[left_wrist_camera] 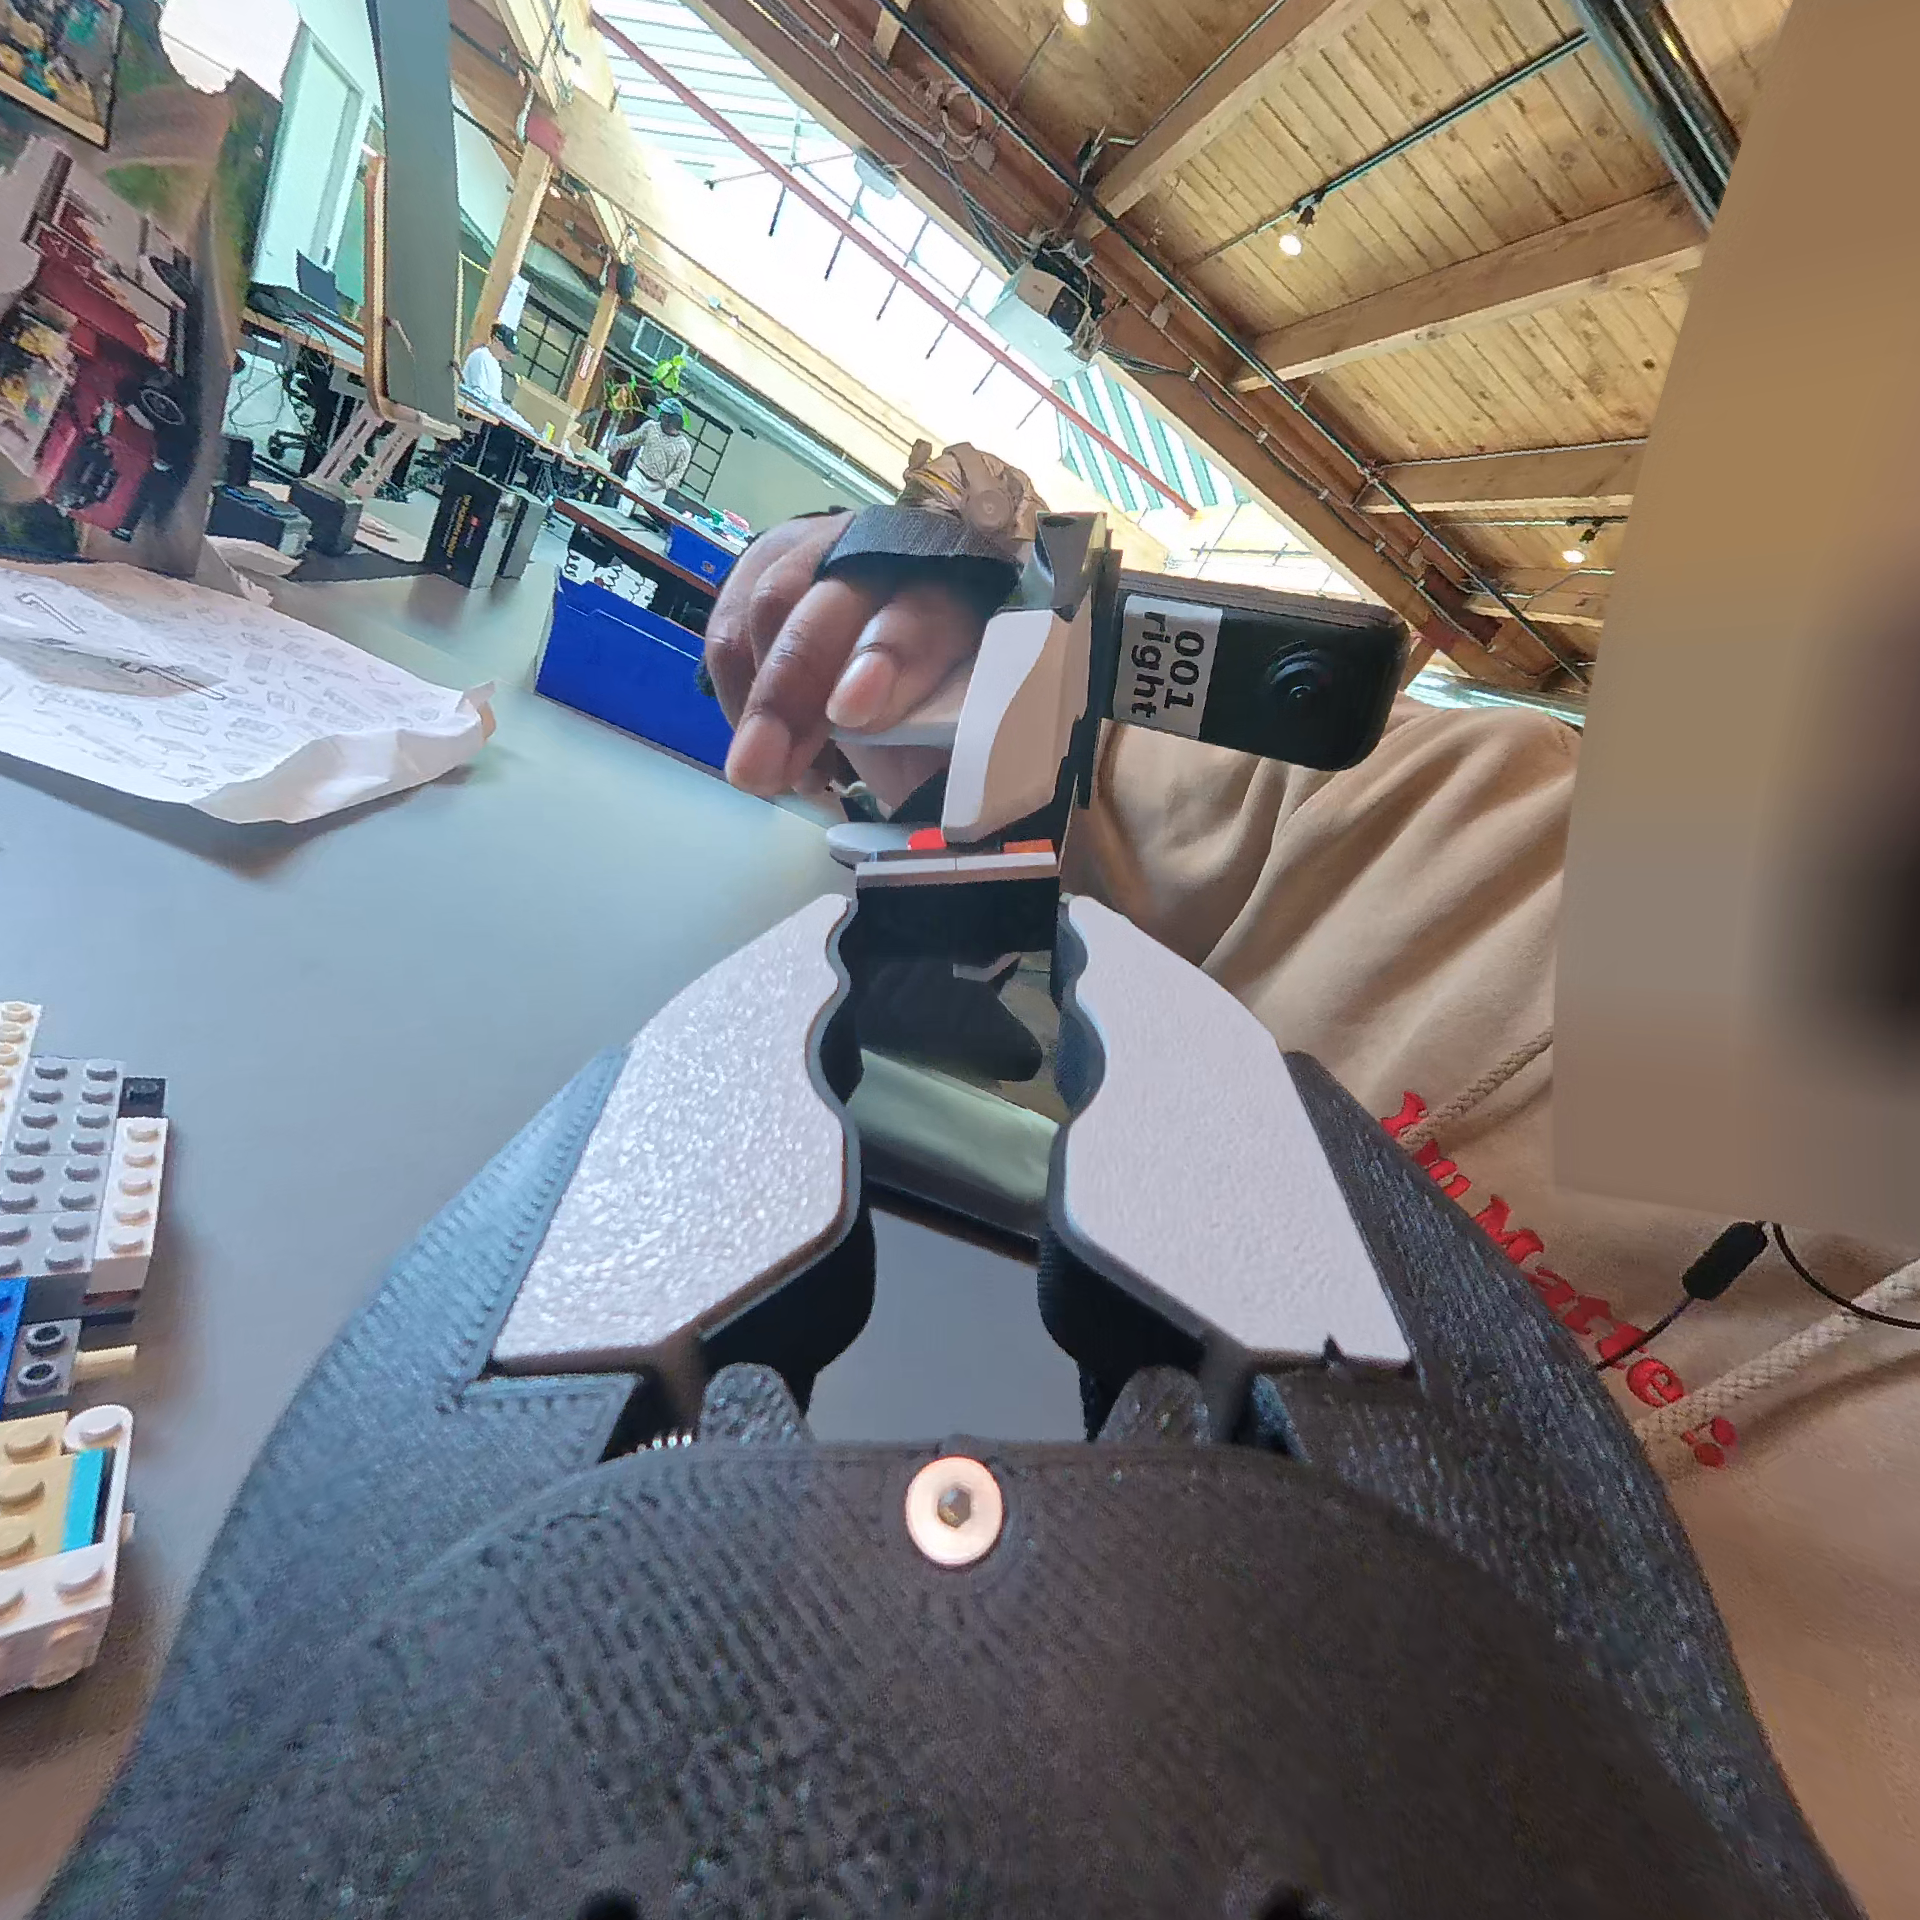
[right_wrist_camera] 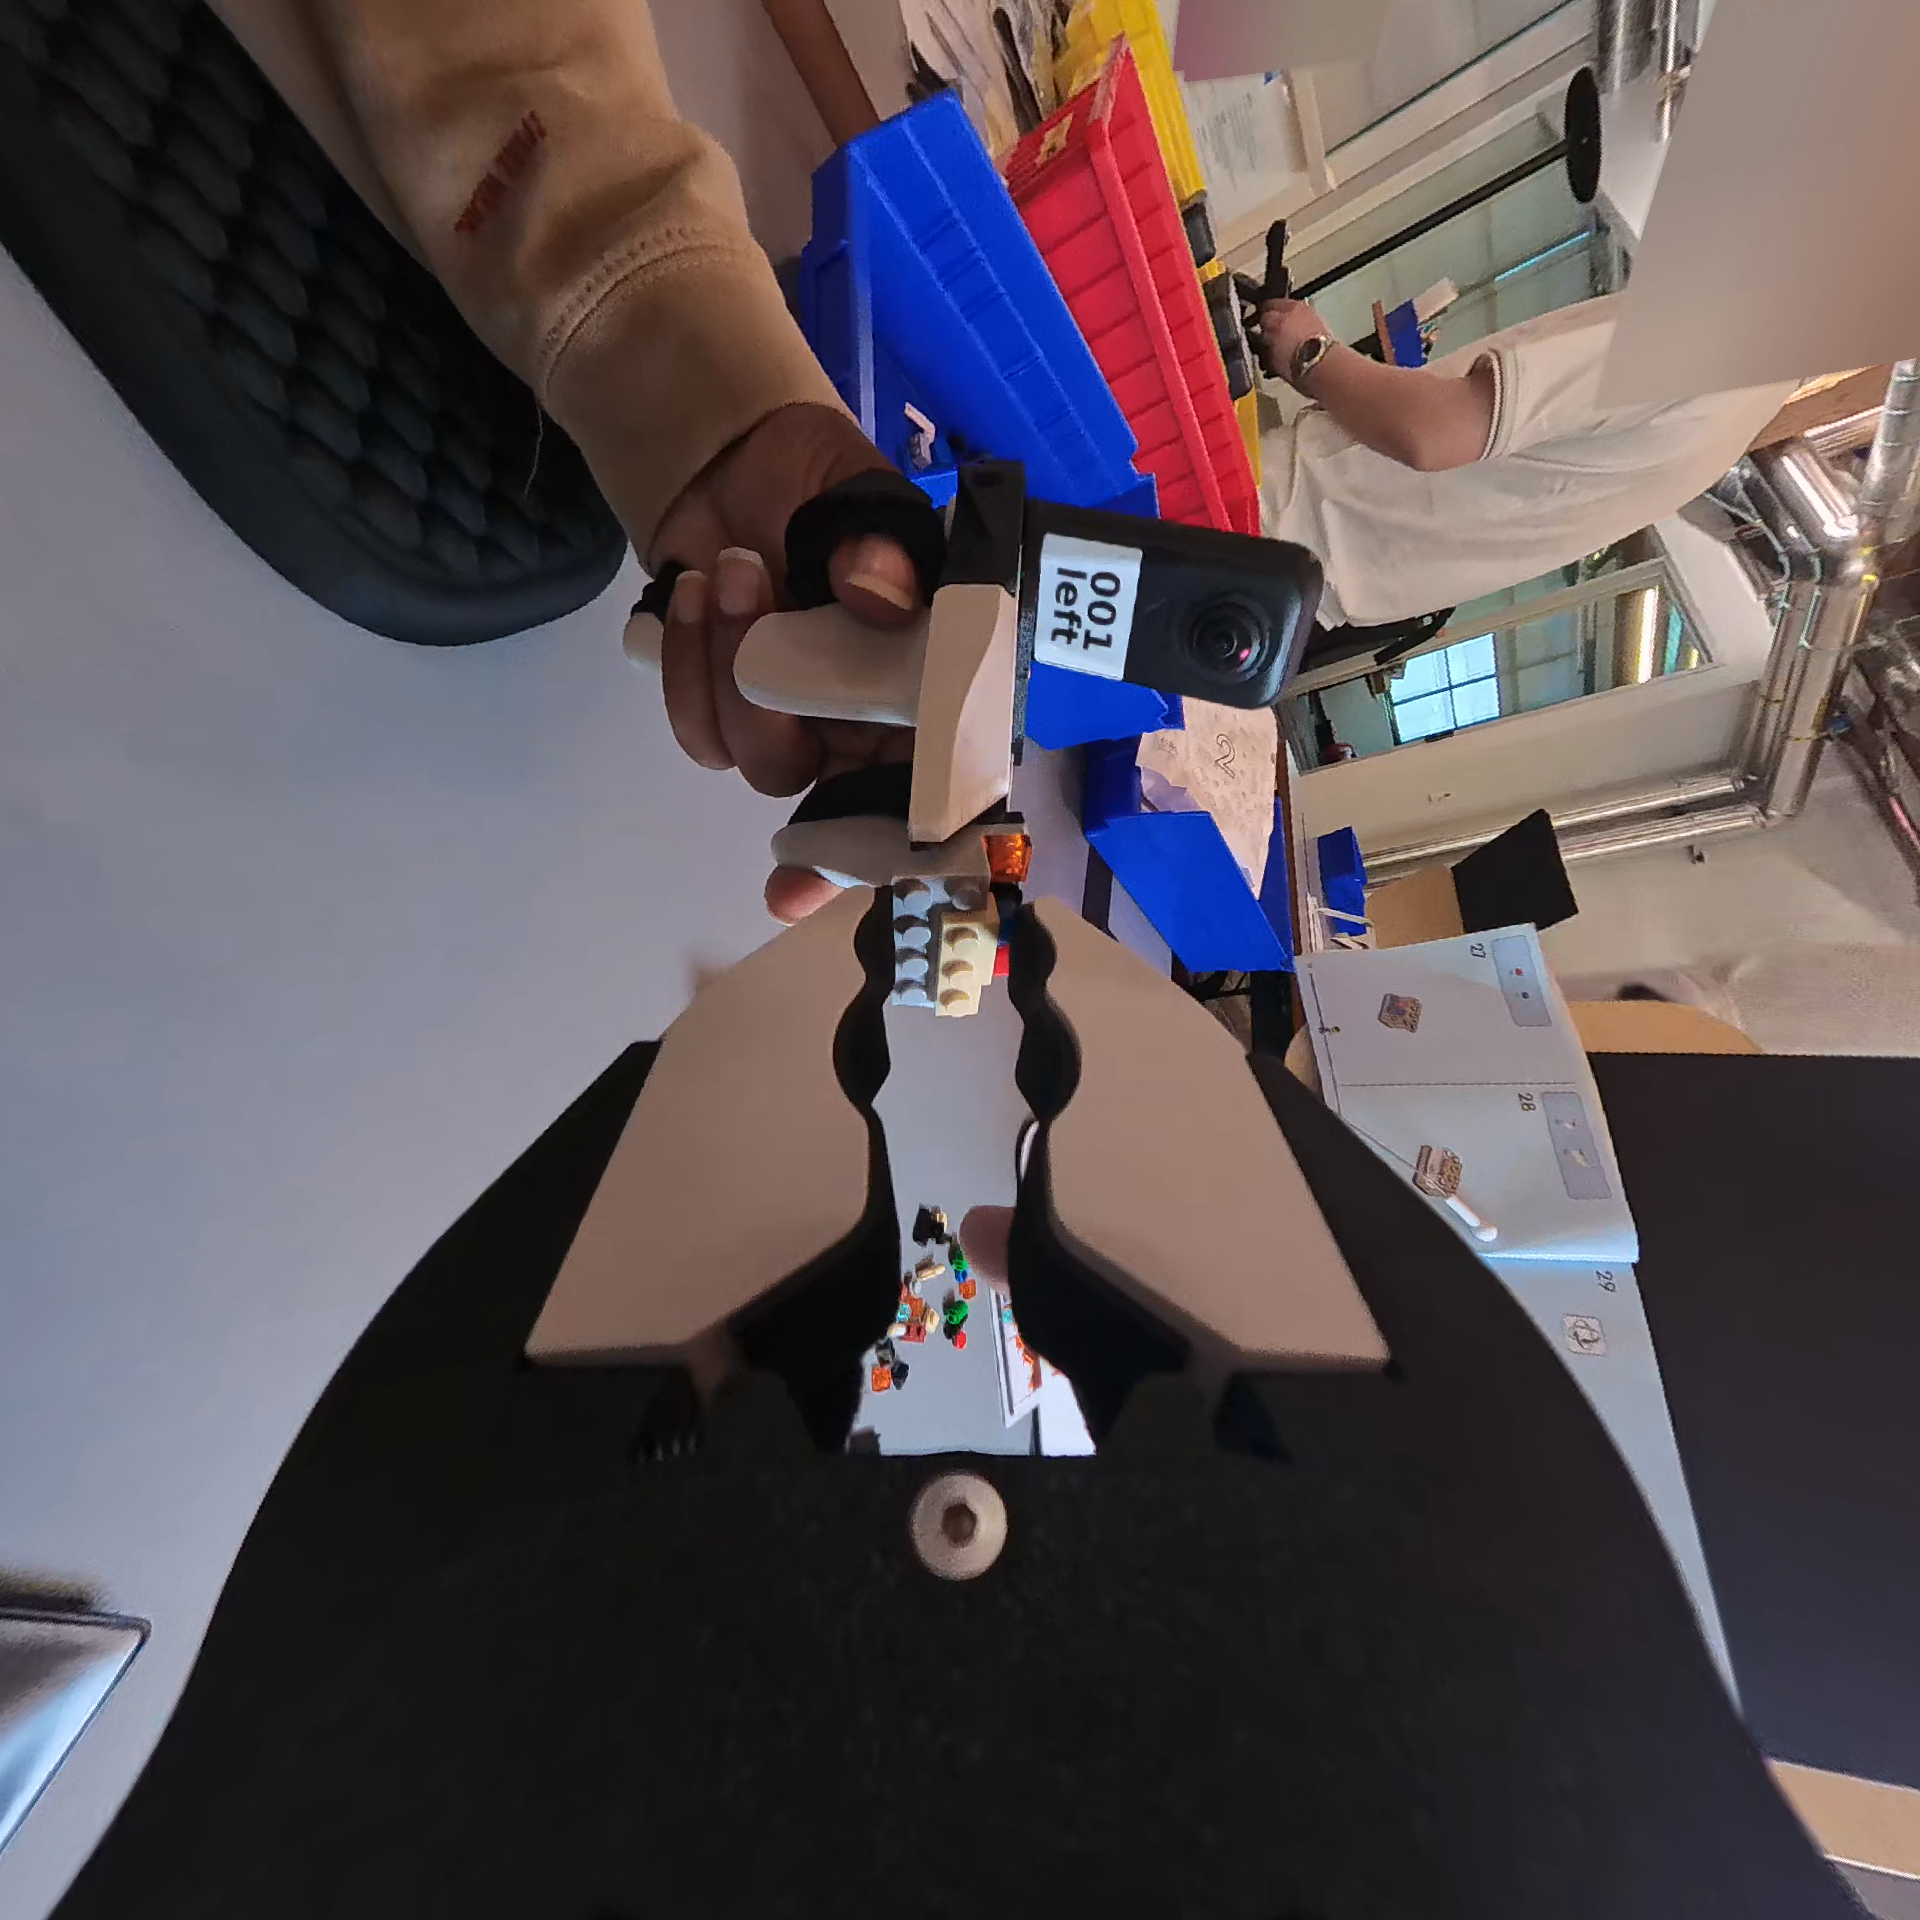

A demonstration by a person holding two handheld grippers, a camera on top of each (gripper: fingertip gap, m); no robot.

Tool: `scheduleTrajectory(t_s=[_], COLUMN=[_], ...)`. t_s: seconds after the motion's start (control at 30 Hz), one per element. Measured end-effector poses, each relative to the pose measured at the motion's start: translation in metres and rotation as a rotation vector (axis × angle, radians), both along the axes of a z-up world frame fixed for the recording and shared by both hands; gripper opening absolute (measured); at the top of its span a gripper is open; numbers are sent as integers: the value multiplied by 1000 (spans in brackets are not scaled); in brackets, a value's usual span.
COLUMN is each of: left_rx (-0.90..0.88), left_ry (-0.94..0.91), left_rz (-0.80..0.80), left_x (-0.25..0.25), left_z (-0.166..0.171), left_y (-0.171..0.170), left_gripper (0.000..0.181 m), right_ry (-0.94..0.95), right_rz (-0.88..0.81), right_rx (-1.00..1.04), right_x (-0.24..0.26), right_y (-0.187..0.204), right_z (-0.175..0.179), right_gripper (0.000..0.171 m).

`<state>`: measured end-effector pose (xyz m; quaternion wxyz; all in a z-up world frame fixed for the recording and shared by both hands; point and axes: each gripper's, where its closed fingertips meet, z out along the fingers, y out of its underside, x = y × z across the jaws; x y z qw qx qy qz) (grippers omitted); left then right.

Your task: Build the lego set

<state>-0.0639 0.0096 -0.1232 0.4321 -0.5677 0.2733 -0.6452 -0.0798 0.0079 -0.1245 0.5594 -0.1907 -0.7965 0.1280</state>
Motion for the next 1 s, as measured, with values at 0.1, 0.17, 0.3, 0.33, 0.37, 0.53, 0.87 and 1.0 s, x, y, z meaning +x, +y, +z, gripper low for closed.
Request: scheduleTrajectory(t_s=[0.1,0.17,0.3,0.33,0.37,0.53,0.87,1.0], left_rx=[3,5,51,63,69,153,523,716], left_ry=[11,-3,5,17,27,106,367,543], left_rz=[-3,10,63,82,93,224,509,614], left_x=[2,1,-4,-5,-7,-13,-13,-10], left_z=[-2,1,4,3,2,-4,-14,-21], left_y=[0,1,4,6,8,21,33,36], left_gripper=[34,35,35,35,34,34,35,35], right_ry=[1,38,132,146,157,154,17,20], right_rz=[5,-10,-22,-31,-41,-85,-70,-48], right_rx=[-3,-79,-130,-155,-185,-525,-1436,-1735], right_x=[2,1,-4,-4,-4,0,0,-3], right_y=[0,1,3,5,7,16,24,29], right_z=[-2,2,9,9,9,-2,-18,-16], right_gripper=[21,22,27,30,33,37,42,42])
